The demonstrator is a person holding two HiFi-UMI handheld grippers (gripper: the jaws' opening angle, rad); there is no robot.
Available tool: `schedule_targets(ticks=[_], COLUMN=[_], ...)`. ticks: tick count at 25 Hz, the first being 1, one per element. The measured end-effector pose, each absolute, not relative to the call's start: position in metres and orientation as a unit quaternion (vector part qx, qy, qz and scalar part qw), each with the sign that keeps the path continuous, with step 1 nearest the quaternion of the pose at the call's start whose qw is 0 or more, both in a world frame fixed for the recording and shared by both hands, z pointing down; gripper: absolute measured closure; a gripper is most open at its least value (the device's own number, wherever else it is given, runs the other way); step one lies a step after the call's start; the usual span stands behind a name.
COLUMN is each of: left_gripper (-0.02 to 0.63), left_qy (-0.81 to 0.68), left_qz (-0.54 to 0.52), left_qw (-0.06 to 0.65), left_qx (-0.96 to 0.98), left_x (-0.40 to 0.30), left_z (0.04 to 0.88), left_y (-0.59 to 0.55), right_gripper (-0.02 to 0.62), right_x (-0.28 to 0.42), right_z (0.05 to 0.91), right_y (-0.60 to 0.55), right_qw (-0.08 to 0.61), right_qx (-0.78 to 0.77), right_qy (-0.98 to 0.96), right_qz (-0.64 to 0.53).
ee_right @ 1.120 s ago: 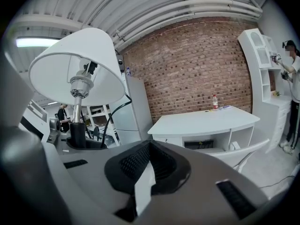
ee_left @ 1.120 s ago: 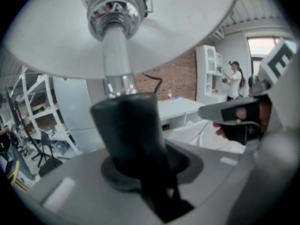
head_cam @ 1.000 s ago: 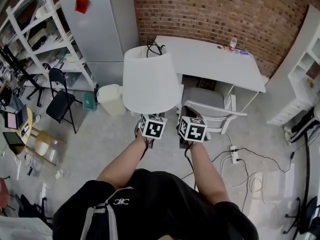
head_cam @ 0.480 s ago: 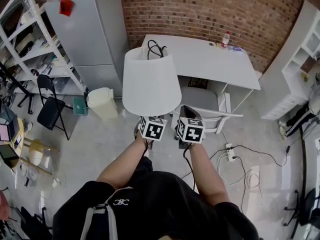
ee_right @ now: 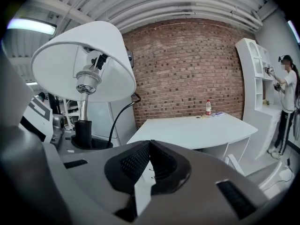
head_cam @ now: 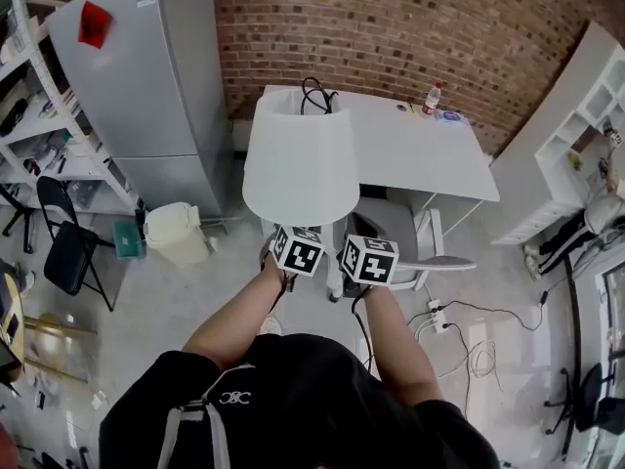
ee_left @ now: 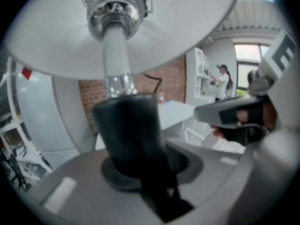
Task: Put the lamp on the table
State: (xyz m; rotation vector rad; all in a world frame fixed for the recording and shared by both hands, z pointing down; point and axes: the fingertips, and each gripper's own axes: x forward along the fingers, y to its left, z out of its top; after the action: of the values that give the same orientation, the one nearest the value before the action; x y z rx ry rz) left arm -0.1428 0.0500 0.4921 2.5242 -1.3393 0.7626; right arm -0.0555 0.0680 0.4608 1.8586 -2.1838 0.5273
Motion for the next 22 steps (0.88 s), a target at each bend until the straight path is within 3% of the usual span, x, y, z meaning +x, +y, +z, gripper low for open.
schedule_targets(ticks=[13, 22], left_gripper=[0.477, 0.479], left_qy=[-0.399, -0.381], left_qz=[0.265, 0.273], left_qw=[0.095, 0.096], left_qx=[0.873, 0.878], left_x=[-0.172, -0.155], left_z=[0.495, 0.51], left_y=[-0.08, -0.127], right_gripper=[0.597, 0.597], right_x=[-0.071, -0.048], right_z=[0.465, 0.468], right_y=[-0.044, -0.092], right_qw=[0.106, 0.089], right_qx=[0.69, 0.704], right_qy=[-0.687, -0.678], right_qz=[0.202, 0.192])
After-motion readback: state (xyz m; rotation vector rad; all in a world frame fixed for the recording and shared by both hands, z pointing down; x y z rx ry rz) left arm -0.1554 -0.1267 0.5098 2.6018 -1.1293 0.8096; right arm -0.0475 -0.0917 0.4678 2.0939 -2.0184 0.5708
